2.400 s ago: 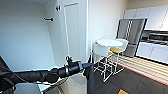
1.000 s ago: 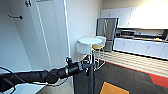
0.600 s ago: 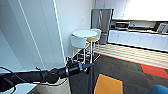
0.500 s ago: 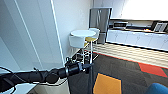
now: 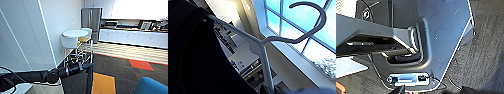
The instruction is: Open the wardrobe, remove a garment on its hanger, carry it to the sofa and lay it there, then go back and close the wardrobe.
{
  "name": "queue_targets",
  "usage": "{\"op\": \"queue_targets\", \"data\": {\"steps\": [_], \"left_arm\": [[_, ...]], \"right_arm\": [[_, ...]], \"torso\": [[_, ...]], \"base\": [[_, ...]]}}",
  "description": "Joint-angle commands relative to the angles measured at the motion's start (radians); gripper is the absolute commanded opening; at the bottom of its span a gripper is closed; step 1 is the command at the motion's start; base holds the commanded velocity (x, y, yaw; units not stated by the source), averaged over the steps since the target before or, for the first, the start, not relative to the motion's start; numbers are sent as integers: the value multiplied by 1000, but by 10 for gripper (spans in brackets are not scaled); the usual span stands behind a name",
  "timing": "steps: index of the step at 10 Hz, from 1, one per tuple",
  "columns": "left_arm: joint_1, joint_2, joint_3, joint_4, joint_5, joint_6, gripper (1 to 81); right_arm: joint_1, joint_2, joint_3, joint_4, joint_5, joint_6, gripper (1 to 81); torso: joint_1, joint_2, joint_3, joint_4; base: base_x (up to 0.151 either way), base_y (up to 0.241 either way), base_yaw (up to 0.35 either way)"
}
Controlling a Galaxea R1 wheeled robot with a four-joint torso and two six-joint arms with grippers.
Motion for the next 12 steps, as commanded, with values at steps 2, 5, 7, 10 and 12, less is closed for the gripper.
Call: {"op": "queue_targets", "data": {"steps": [2, 5, 7, 10, 12], "left_arm": [[-151, -3, 33, 41, -46, 17, 10], [-150, 0, 34, 46, -46, 17, 10], [-150, 3, 34, 46, -47, 17, 10], [-150, 8, 33, 46, -47, 17, 10], [-150, 12, 33, 46, -46, 17, 10]], "right_arm": [[11, -9, 1, -7, -50, 1, 811], [14, -9, 1, -8, -50, 1, 811], [14, -9, 1, -8, -50, 1, 811], [14, -9, 0, -7, -50, 1, 811], [14, -9, 0, -5, -50, 1, 811]], "torso": [[0, 0, 0, 0], [0, 0, -91, 0], [-1, 0, -149, 0], [1, 1, -121, 0], [0, 1, -129, 0]], "base": [[0, 0, -204], [0, 0, -204], [0, 0, -205], [0, 0, -206], [0, 0, -206]]}}
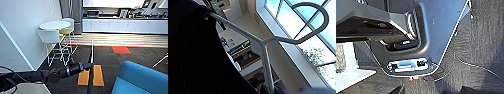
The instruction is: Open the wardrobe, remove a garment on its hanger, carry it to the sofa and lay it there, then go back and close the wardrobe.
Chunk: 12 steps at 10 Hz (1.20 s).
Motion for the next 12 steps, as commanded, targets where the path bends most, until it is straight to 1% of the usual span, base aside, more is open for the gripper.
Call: {"op": "queue_targets", "data": {"steps": [1, 12], "left_arm": [[-147, 1, 40, 40, -45, 16, 10], [-140, -6, 41, 46, -48, 16, 10]], "right_arm": [[-7, -9, 1, -5, -55, 1, 811], [-10, -3, 0, -5, -55, 3, 811]], "torso": [[0, 0, 0, 0], [0, 0, 0, 0]], "base": [[0, 0, -207], [0, 0, -206]]}}
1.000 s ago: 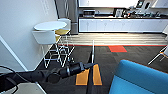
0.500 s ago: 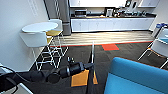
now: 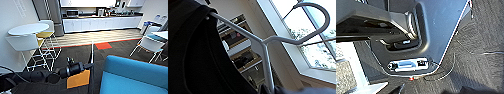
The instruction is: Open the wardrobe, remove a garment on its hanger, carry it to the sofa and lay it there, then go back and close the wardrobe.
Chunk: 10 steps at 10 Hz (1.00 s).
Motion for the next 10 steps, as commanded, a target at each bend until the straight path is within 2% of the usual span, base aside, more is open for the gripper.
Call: {"op": "queue_targets", "data": {"steps": [1, 8, 10], "left_arm": [[-143, -6, 41, 39, -46, 16, 10], [-141, -1, 43, 42, -46, 16, 10], [-141, 7, 43, 47, -49, 16, 10]], "right_arm": [[-10, -6, 0, -5, -56, 2, 811], [-7, -3, 0, -5, -56, 4, 811], [-5, -5, 0, -6, -56, 4, 811]], "torso": [[0, 0, 0, 0], [0, 0, 0, 0], [0, 0, -46, 0]], "base": [[0, 0, -207], [0, 0, -206], [0, 0, -206]]}}
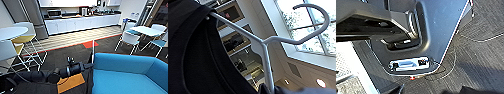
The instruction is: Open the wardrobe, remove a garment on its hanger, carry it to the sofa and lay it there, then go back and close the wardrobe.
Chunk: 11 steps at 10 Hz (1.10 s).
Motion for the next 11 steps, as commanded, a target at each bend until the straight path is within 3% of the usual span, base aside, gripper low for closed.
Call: {"op": "queue_targets", "data": {"steps": [1, 2, 3, 5, 11], "left_arm": [[-141, 1, 42, 38, -43, 16, 10], [-141, 3, 42, 38, -44, 16, 10], [-141, 3, 42, 38, -44, 16, 10], [-141, 3, 44, 38, -44, 16, 10], [-139, -5, 50, 39, -44, 18, 10]], "right_arm": [[-5, -9, 1, -7, -56, 2, 811], [-5, -9, 1, -7, -56, 2, 811], [-5, -9, 1, -9, -56, 2, 811], [-5, -7, 1, -9, -56, 2, 811], [-5, -6, 0, -9, -56, 1, 811]], "torso": [[0, 0, -55, 0], [0, 0, -73, 0], [0, 0, -40, 0], [1, 1, -61, 0], [1, 1, -61, 0]], "base": [[0, 0, -206], [0, 0, -207], [0, 0, -207], [0, 0, -207], [0, 0, -207]]}}
